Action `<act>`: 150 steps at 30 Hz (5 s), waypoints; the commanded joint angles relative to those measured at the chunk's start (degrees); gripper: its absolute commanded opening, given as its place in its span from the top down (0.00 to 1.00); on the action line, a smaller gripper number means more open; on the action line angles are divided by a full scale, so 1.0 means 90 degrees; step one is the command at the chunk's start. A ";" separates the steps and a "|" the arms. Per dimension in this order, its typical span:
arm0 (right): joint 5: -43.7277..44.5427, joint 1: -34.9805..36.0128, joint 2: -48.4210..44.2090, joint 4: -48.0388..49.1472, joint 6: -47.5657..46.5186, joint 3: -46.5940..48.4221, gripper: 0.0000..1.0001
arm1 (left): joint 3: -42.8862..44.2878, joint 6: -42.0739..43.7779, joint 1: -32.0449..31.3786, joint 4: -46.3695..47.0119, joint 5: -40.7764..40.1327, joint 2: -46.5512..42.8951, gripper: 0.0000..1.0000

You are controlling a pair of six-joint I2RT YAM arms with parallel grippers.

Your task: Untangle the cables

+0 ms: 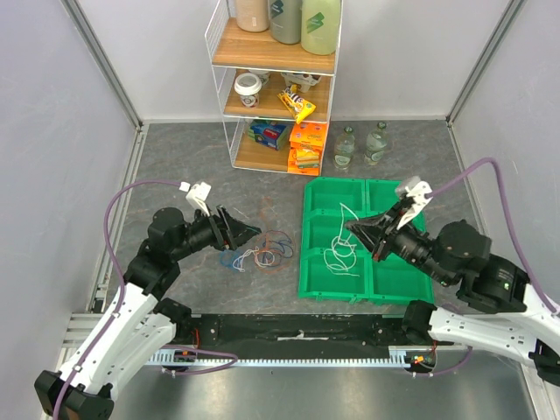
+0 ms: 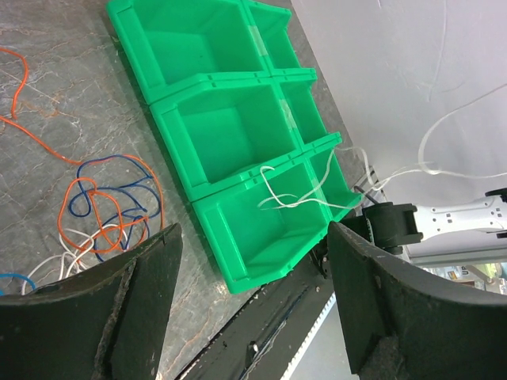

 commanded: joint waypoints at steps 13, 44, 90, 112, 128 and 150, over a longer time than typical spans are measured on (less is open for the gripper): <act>0.0792 0.0001 -0.0275 -0.1254 0.2492 -0.2199 1.00 | 0.0162 0.0247 0.0019 -0.0718 -0.0812 0.0012 0.28; 0.0967 0.0001 0.1258 -0.2017 0.2661 -0.2055 0.41 | -0.0296 -0.0016 0.0029 0.0179 -0.0158 0.0755 0.23; 0.0852 -0.0028 0.1034 -0.1519 0.1879 -0.1849 0.27 | -0.1107 -0.0574 0.0019 -0.0563 -0.3050 0.1222 0.46; 0.0588 -0.0028 0.1307 -0.1295 0.1909 -0.1869 0.28 | -0.1352 -0.0749 0.0029 -0.0834 -0.2706 0.0951 0.90; 0.0549 -0.0028 0.1561 -0.1109 0.1811 -0.1898 0.27 | 0.0191 -0.0856 0.0019 -0.2788 -0.4660 -0.1256 0.98; -0.1980 -0.0038 0.0653 0.1974 0.1439 -0.1819 0.06 | -0.0238 -0.2301 -0.0458 0.4075 0.2312 0.0227 0.99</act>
